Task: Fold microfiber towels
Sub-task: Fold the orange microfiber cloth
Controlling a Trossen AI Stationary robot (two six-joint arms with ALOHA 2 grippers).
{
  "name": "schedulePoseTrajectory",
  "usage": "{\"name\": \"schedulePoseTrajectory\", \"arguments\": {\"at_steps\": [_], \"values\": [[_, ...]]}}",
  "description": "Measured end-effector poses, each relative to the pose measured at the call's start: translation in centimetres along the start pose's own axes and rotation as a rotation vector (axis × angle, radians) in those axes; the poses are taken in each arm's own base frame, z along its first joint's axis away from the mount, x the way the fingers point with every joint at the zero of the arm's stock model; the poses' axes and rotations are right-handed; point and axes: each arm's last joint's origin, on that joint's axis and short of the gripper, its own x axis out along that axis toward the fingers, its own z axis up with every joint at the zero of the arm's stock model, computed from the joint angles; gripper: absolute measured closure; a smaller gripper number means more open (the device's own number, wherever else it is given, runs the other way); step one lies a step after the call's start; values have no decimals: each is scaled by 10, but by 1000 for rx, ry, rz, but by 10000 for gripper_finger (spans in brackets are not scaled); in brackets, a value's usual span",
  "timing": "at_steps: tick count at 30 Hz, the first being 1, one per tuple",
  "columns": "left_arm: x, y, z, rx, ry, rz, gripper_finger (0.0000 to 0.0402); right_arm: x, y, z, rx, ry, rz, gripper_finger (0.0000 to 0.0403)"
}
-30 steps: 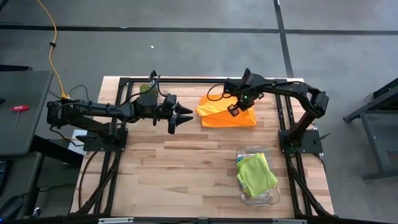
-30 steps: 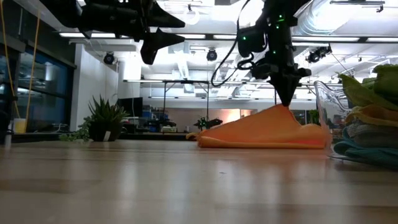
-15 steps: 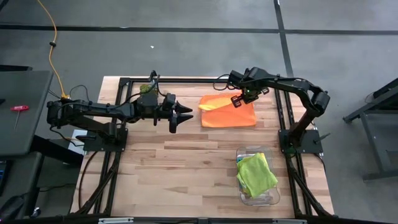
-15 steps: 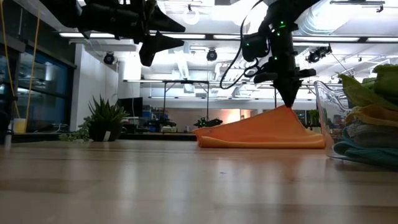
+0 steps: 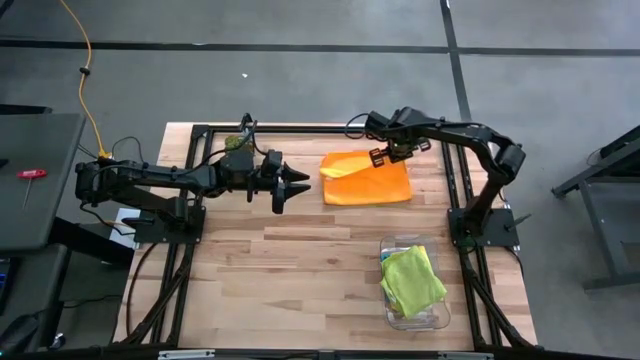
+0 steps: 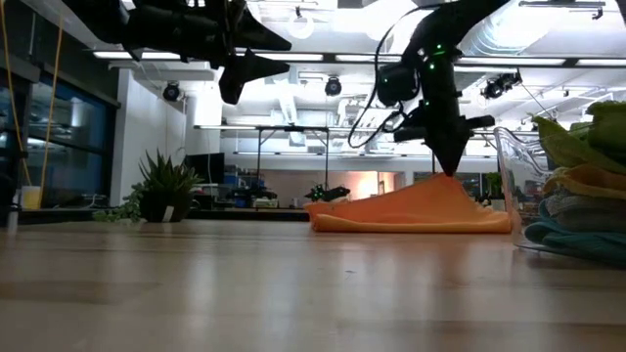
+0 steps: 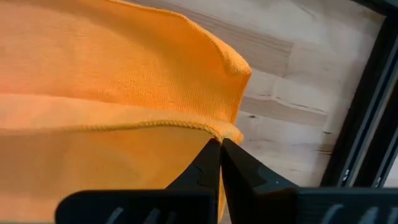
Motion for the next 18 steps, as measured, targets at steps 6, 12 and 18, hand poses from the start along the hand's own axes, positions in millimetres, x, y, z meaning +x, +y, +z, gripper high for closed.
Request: {"name": "schedulePoseTrajectory", "arguments": {"at_steps": [6,12,18], "values": [[0,0,0,0,1,0,238,13,9,2,21,-16,-72,403],[0,0,0,0,3,0,238,17,2,9,89,-85,-160,403],[0,0,-1,-1,6,3,238,19,-5,19,210,-139,-167,403]]}}
